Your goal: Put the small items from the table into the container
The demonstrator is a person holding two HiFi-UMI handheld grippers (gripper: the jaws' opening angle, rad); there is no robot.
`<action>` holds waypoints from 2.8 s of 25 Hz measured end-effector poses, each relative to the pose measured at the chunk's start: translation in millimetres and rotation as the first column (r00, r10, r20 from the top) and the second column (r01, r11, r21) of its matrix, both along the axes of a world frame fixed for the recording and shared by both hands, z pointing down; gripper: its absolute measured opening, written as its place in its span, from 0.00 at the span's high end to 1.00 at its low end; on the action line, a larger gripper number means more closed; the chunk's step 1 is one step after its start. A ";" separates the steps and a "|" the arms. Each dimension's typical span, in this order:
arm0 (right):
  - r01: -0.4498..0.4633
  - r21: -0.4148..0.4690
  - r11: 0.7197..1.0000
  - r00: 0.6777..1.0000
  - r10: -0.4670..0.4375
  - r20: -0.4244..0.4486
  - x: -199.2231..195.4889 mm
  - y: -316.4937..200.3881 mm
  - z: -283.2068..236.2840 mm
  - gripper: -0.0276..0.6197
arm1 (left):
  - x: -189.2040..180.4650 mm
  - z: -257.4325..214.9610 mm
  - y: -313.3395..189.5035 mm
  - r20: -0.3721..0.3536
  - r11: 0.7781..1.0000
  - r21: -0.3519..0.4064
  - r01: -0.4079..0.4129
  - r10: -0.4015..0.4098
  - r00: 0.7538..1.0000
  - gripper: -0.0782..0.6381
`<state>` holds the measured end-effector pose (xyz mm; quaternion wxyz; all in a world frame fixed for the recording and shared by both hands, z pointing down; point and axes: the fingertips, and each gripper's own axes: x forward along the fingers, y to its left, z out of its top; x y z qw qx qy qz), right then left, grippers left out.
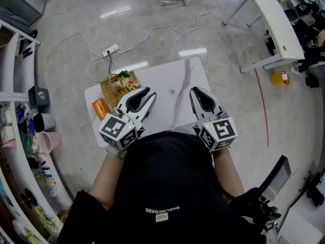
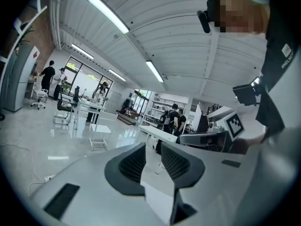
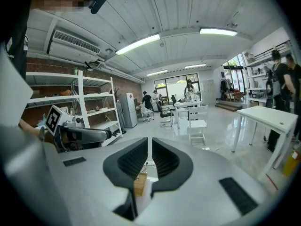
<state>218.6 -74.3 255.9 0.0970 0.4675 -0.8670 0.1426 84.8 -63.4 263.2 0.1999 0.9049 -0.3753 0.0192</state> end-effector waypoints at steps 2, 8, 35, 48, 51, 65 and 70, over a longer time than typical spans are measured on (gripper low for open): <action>-0.003 -0.010 1.000 1.000 0.003 0.000 -1.2 0.9 -0.4 0.90 | -0.1 2.1 3.6 0.006 1.000 -0.002 -0.003 0.003 1.000 0.74; 0.016 -0.035 0.999 1.000 -0.017 -0.005 -6.2 3.0 3.0 0.90 | -3.2 6.7 10.7 0.017 1.000 -0.016 0.012 -0.012 1.000 0.74; 0.293 -0.258 0.921 0.923 -0.343 -0.177 -32.2 -41.9 143.8 0.90 | -49.2 47.6 55.0 0.084 0.935 -0.129 0.330 -0.321 0.943 0.74; 0.393 -0.377 0.839 0.817 -0.507 -0.274 -63.7 -48.8 227.3 0.89 | -77.3 82.3 72.7 0.095 0.862 -0.175 0.476 -0.466 0.880 0.74; 0.413 -0.408 0.814 0.782 -0.547 -0.300 -68.2 -47.6 250.3 0.86 | -78.8 91.8 79.4 0.102 0.850 -0.188 0.492 -0.482 0.870 0.74; 0.422 -0.563 0.711 0.624 -0.678 -0.388 -64.7 -36.6 355.4 0.77 | -83.9 124.5 106.1 0.119 0.791 -0.259 0.554 -0.543 0.831 0.74; 0.404 -0.603 0.688 0.584 -0.701 -0.409 -57.9 -34.0 393.6 0.74 | -93.1 139.9 103.6 0.120 0.776 -0.272 0.569 -0.559 0.820 0.74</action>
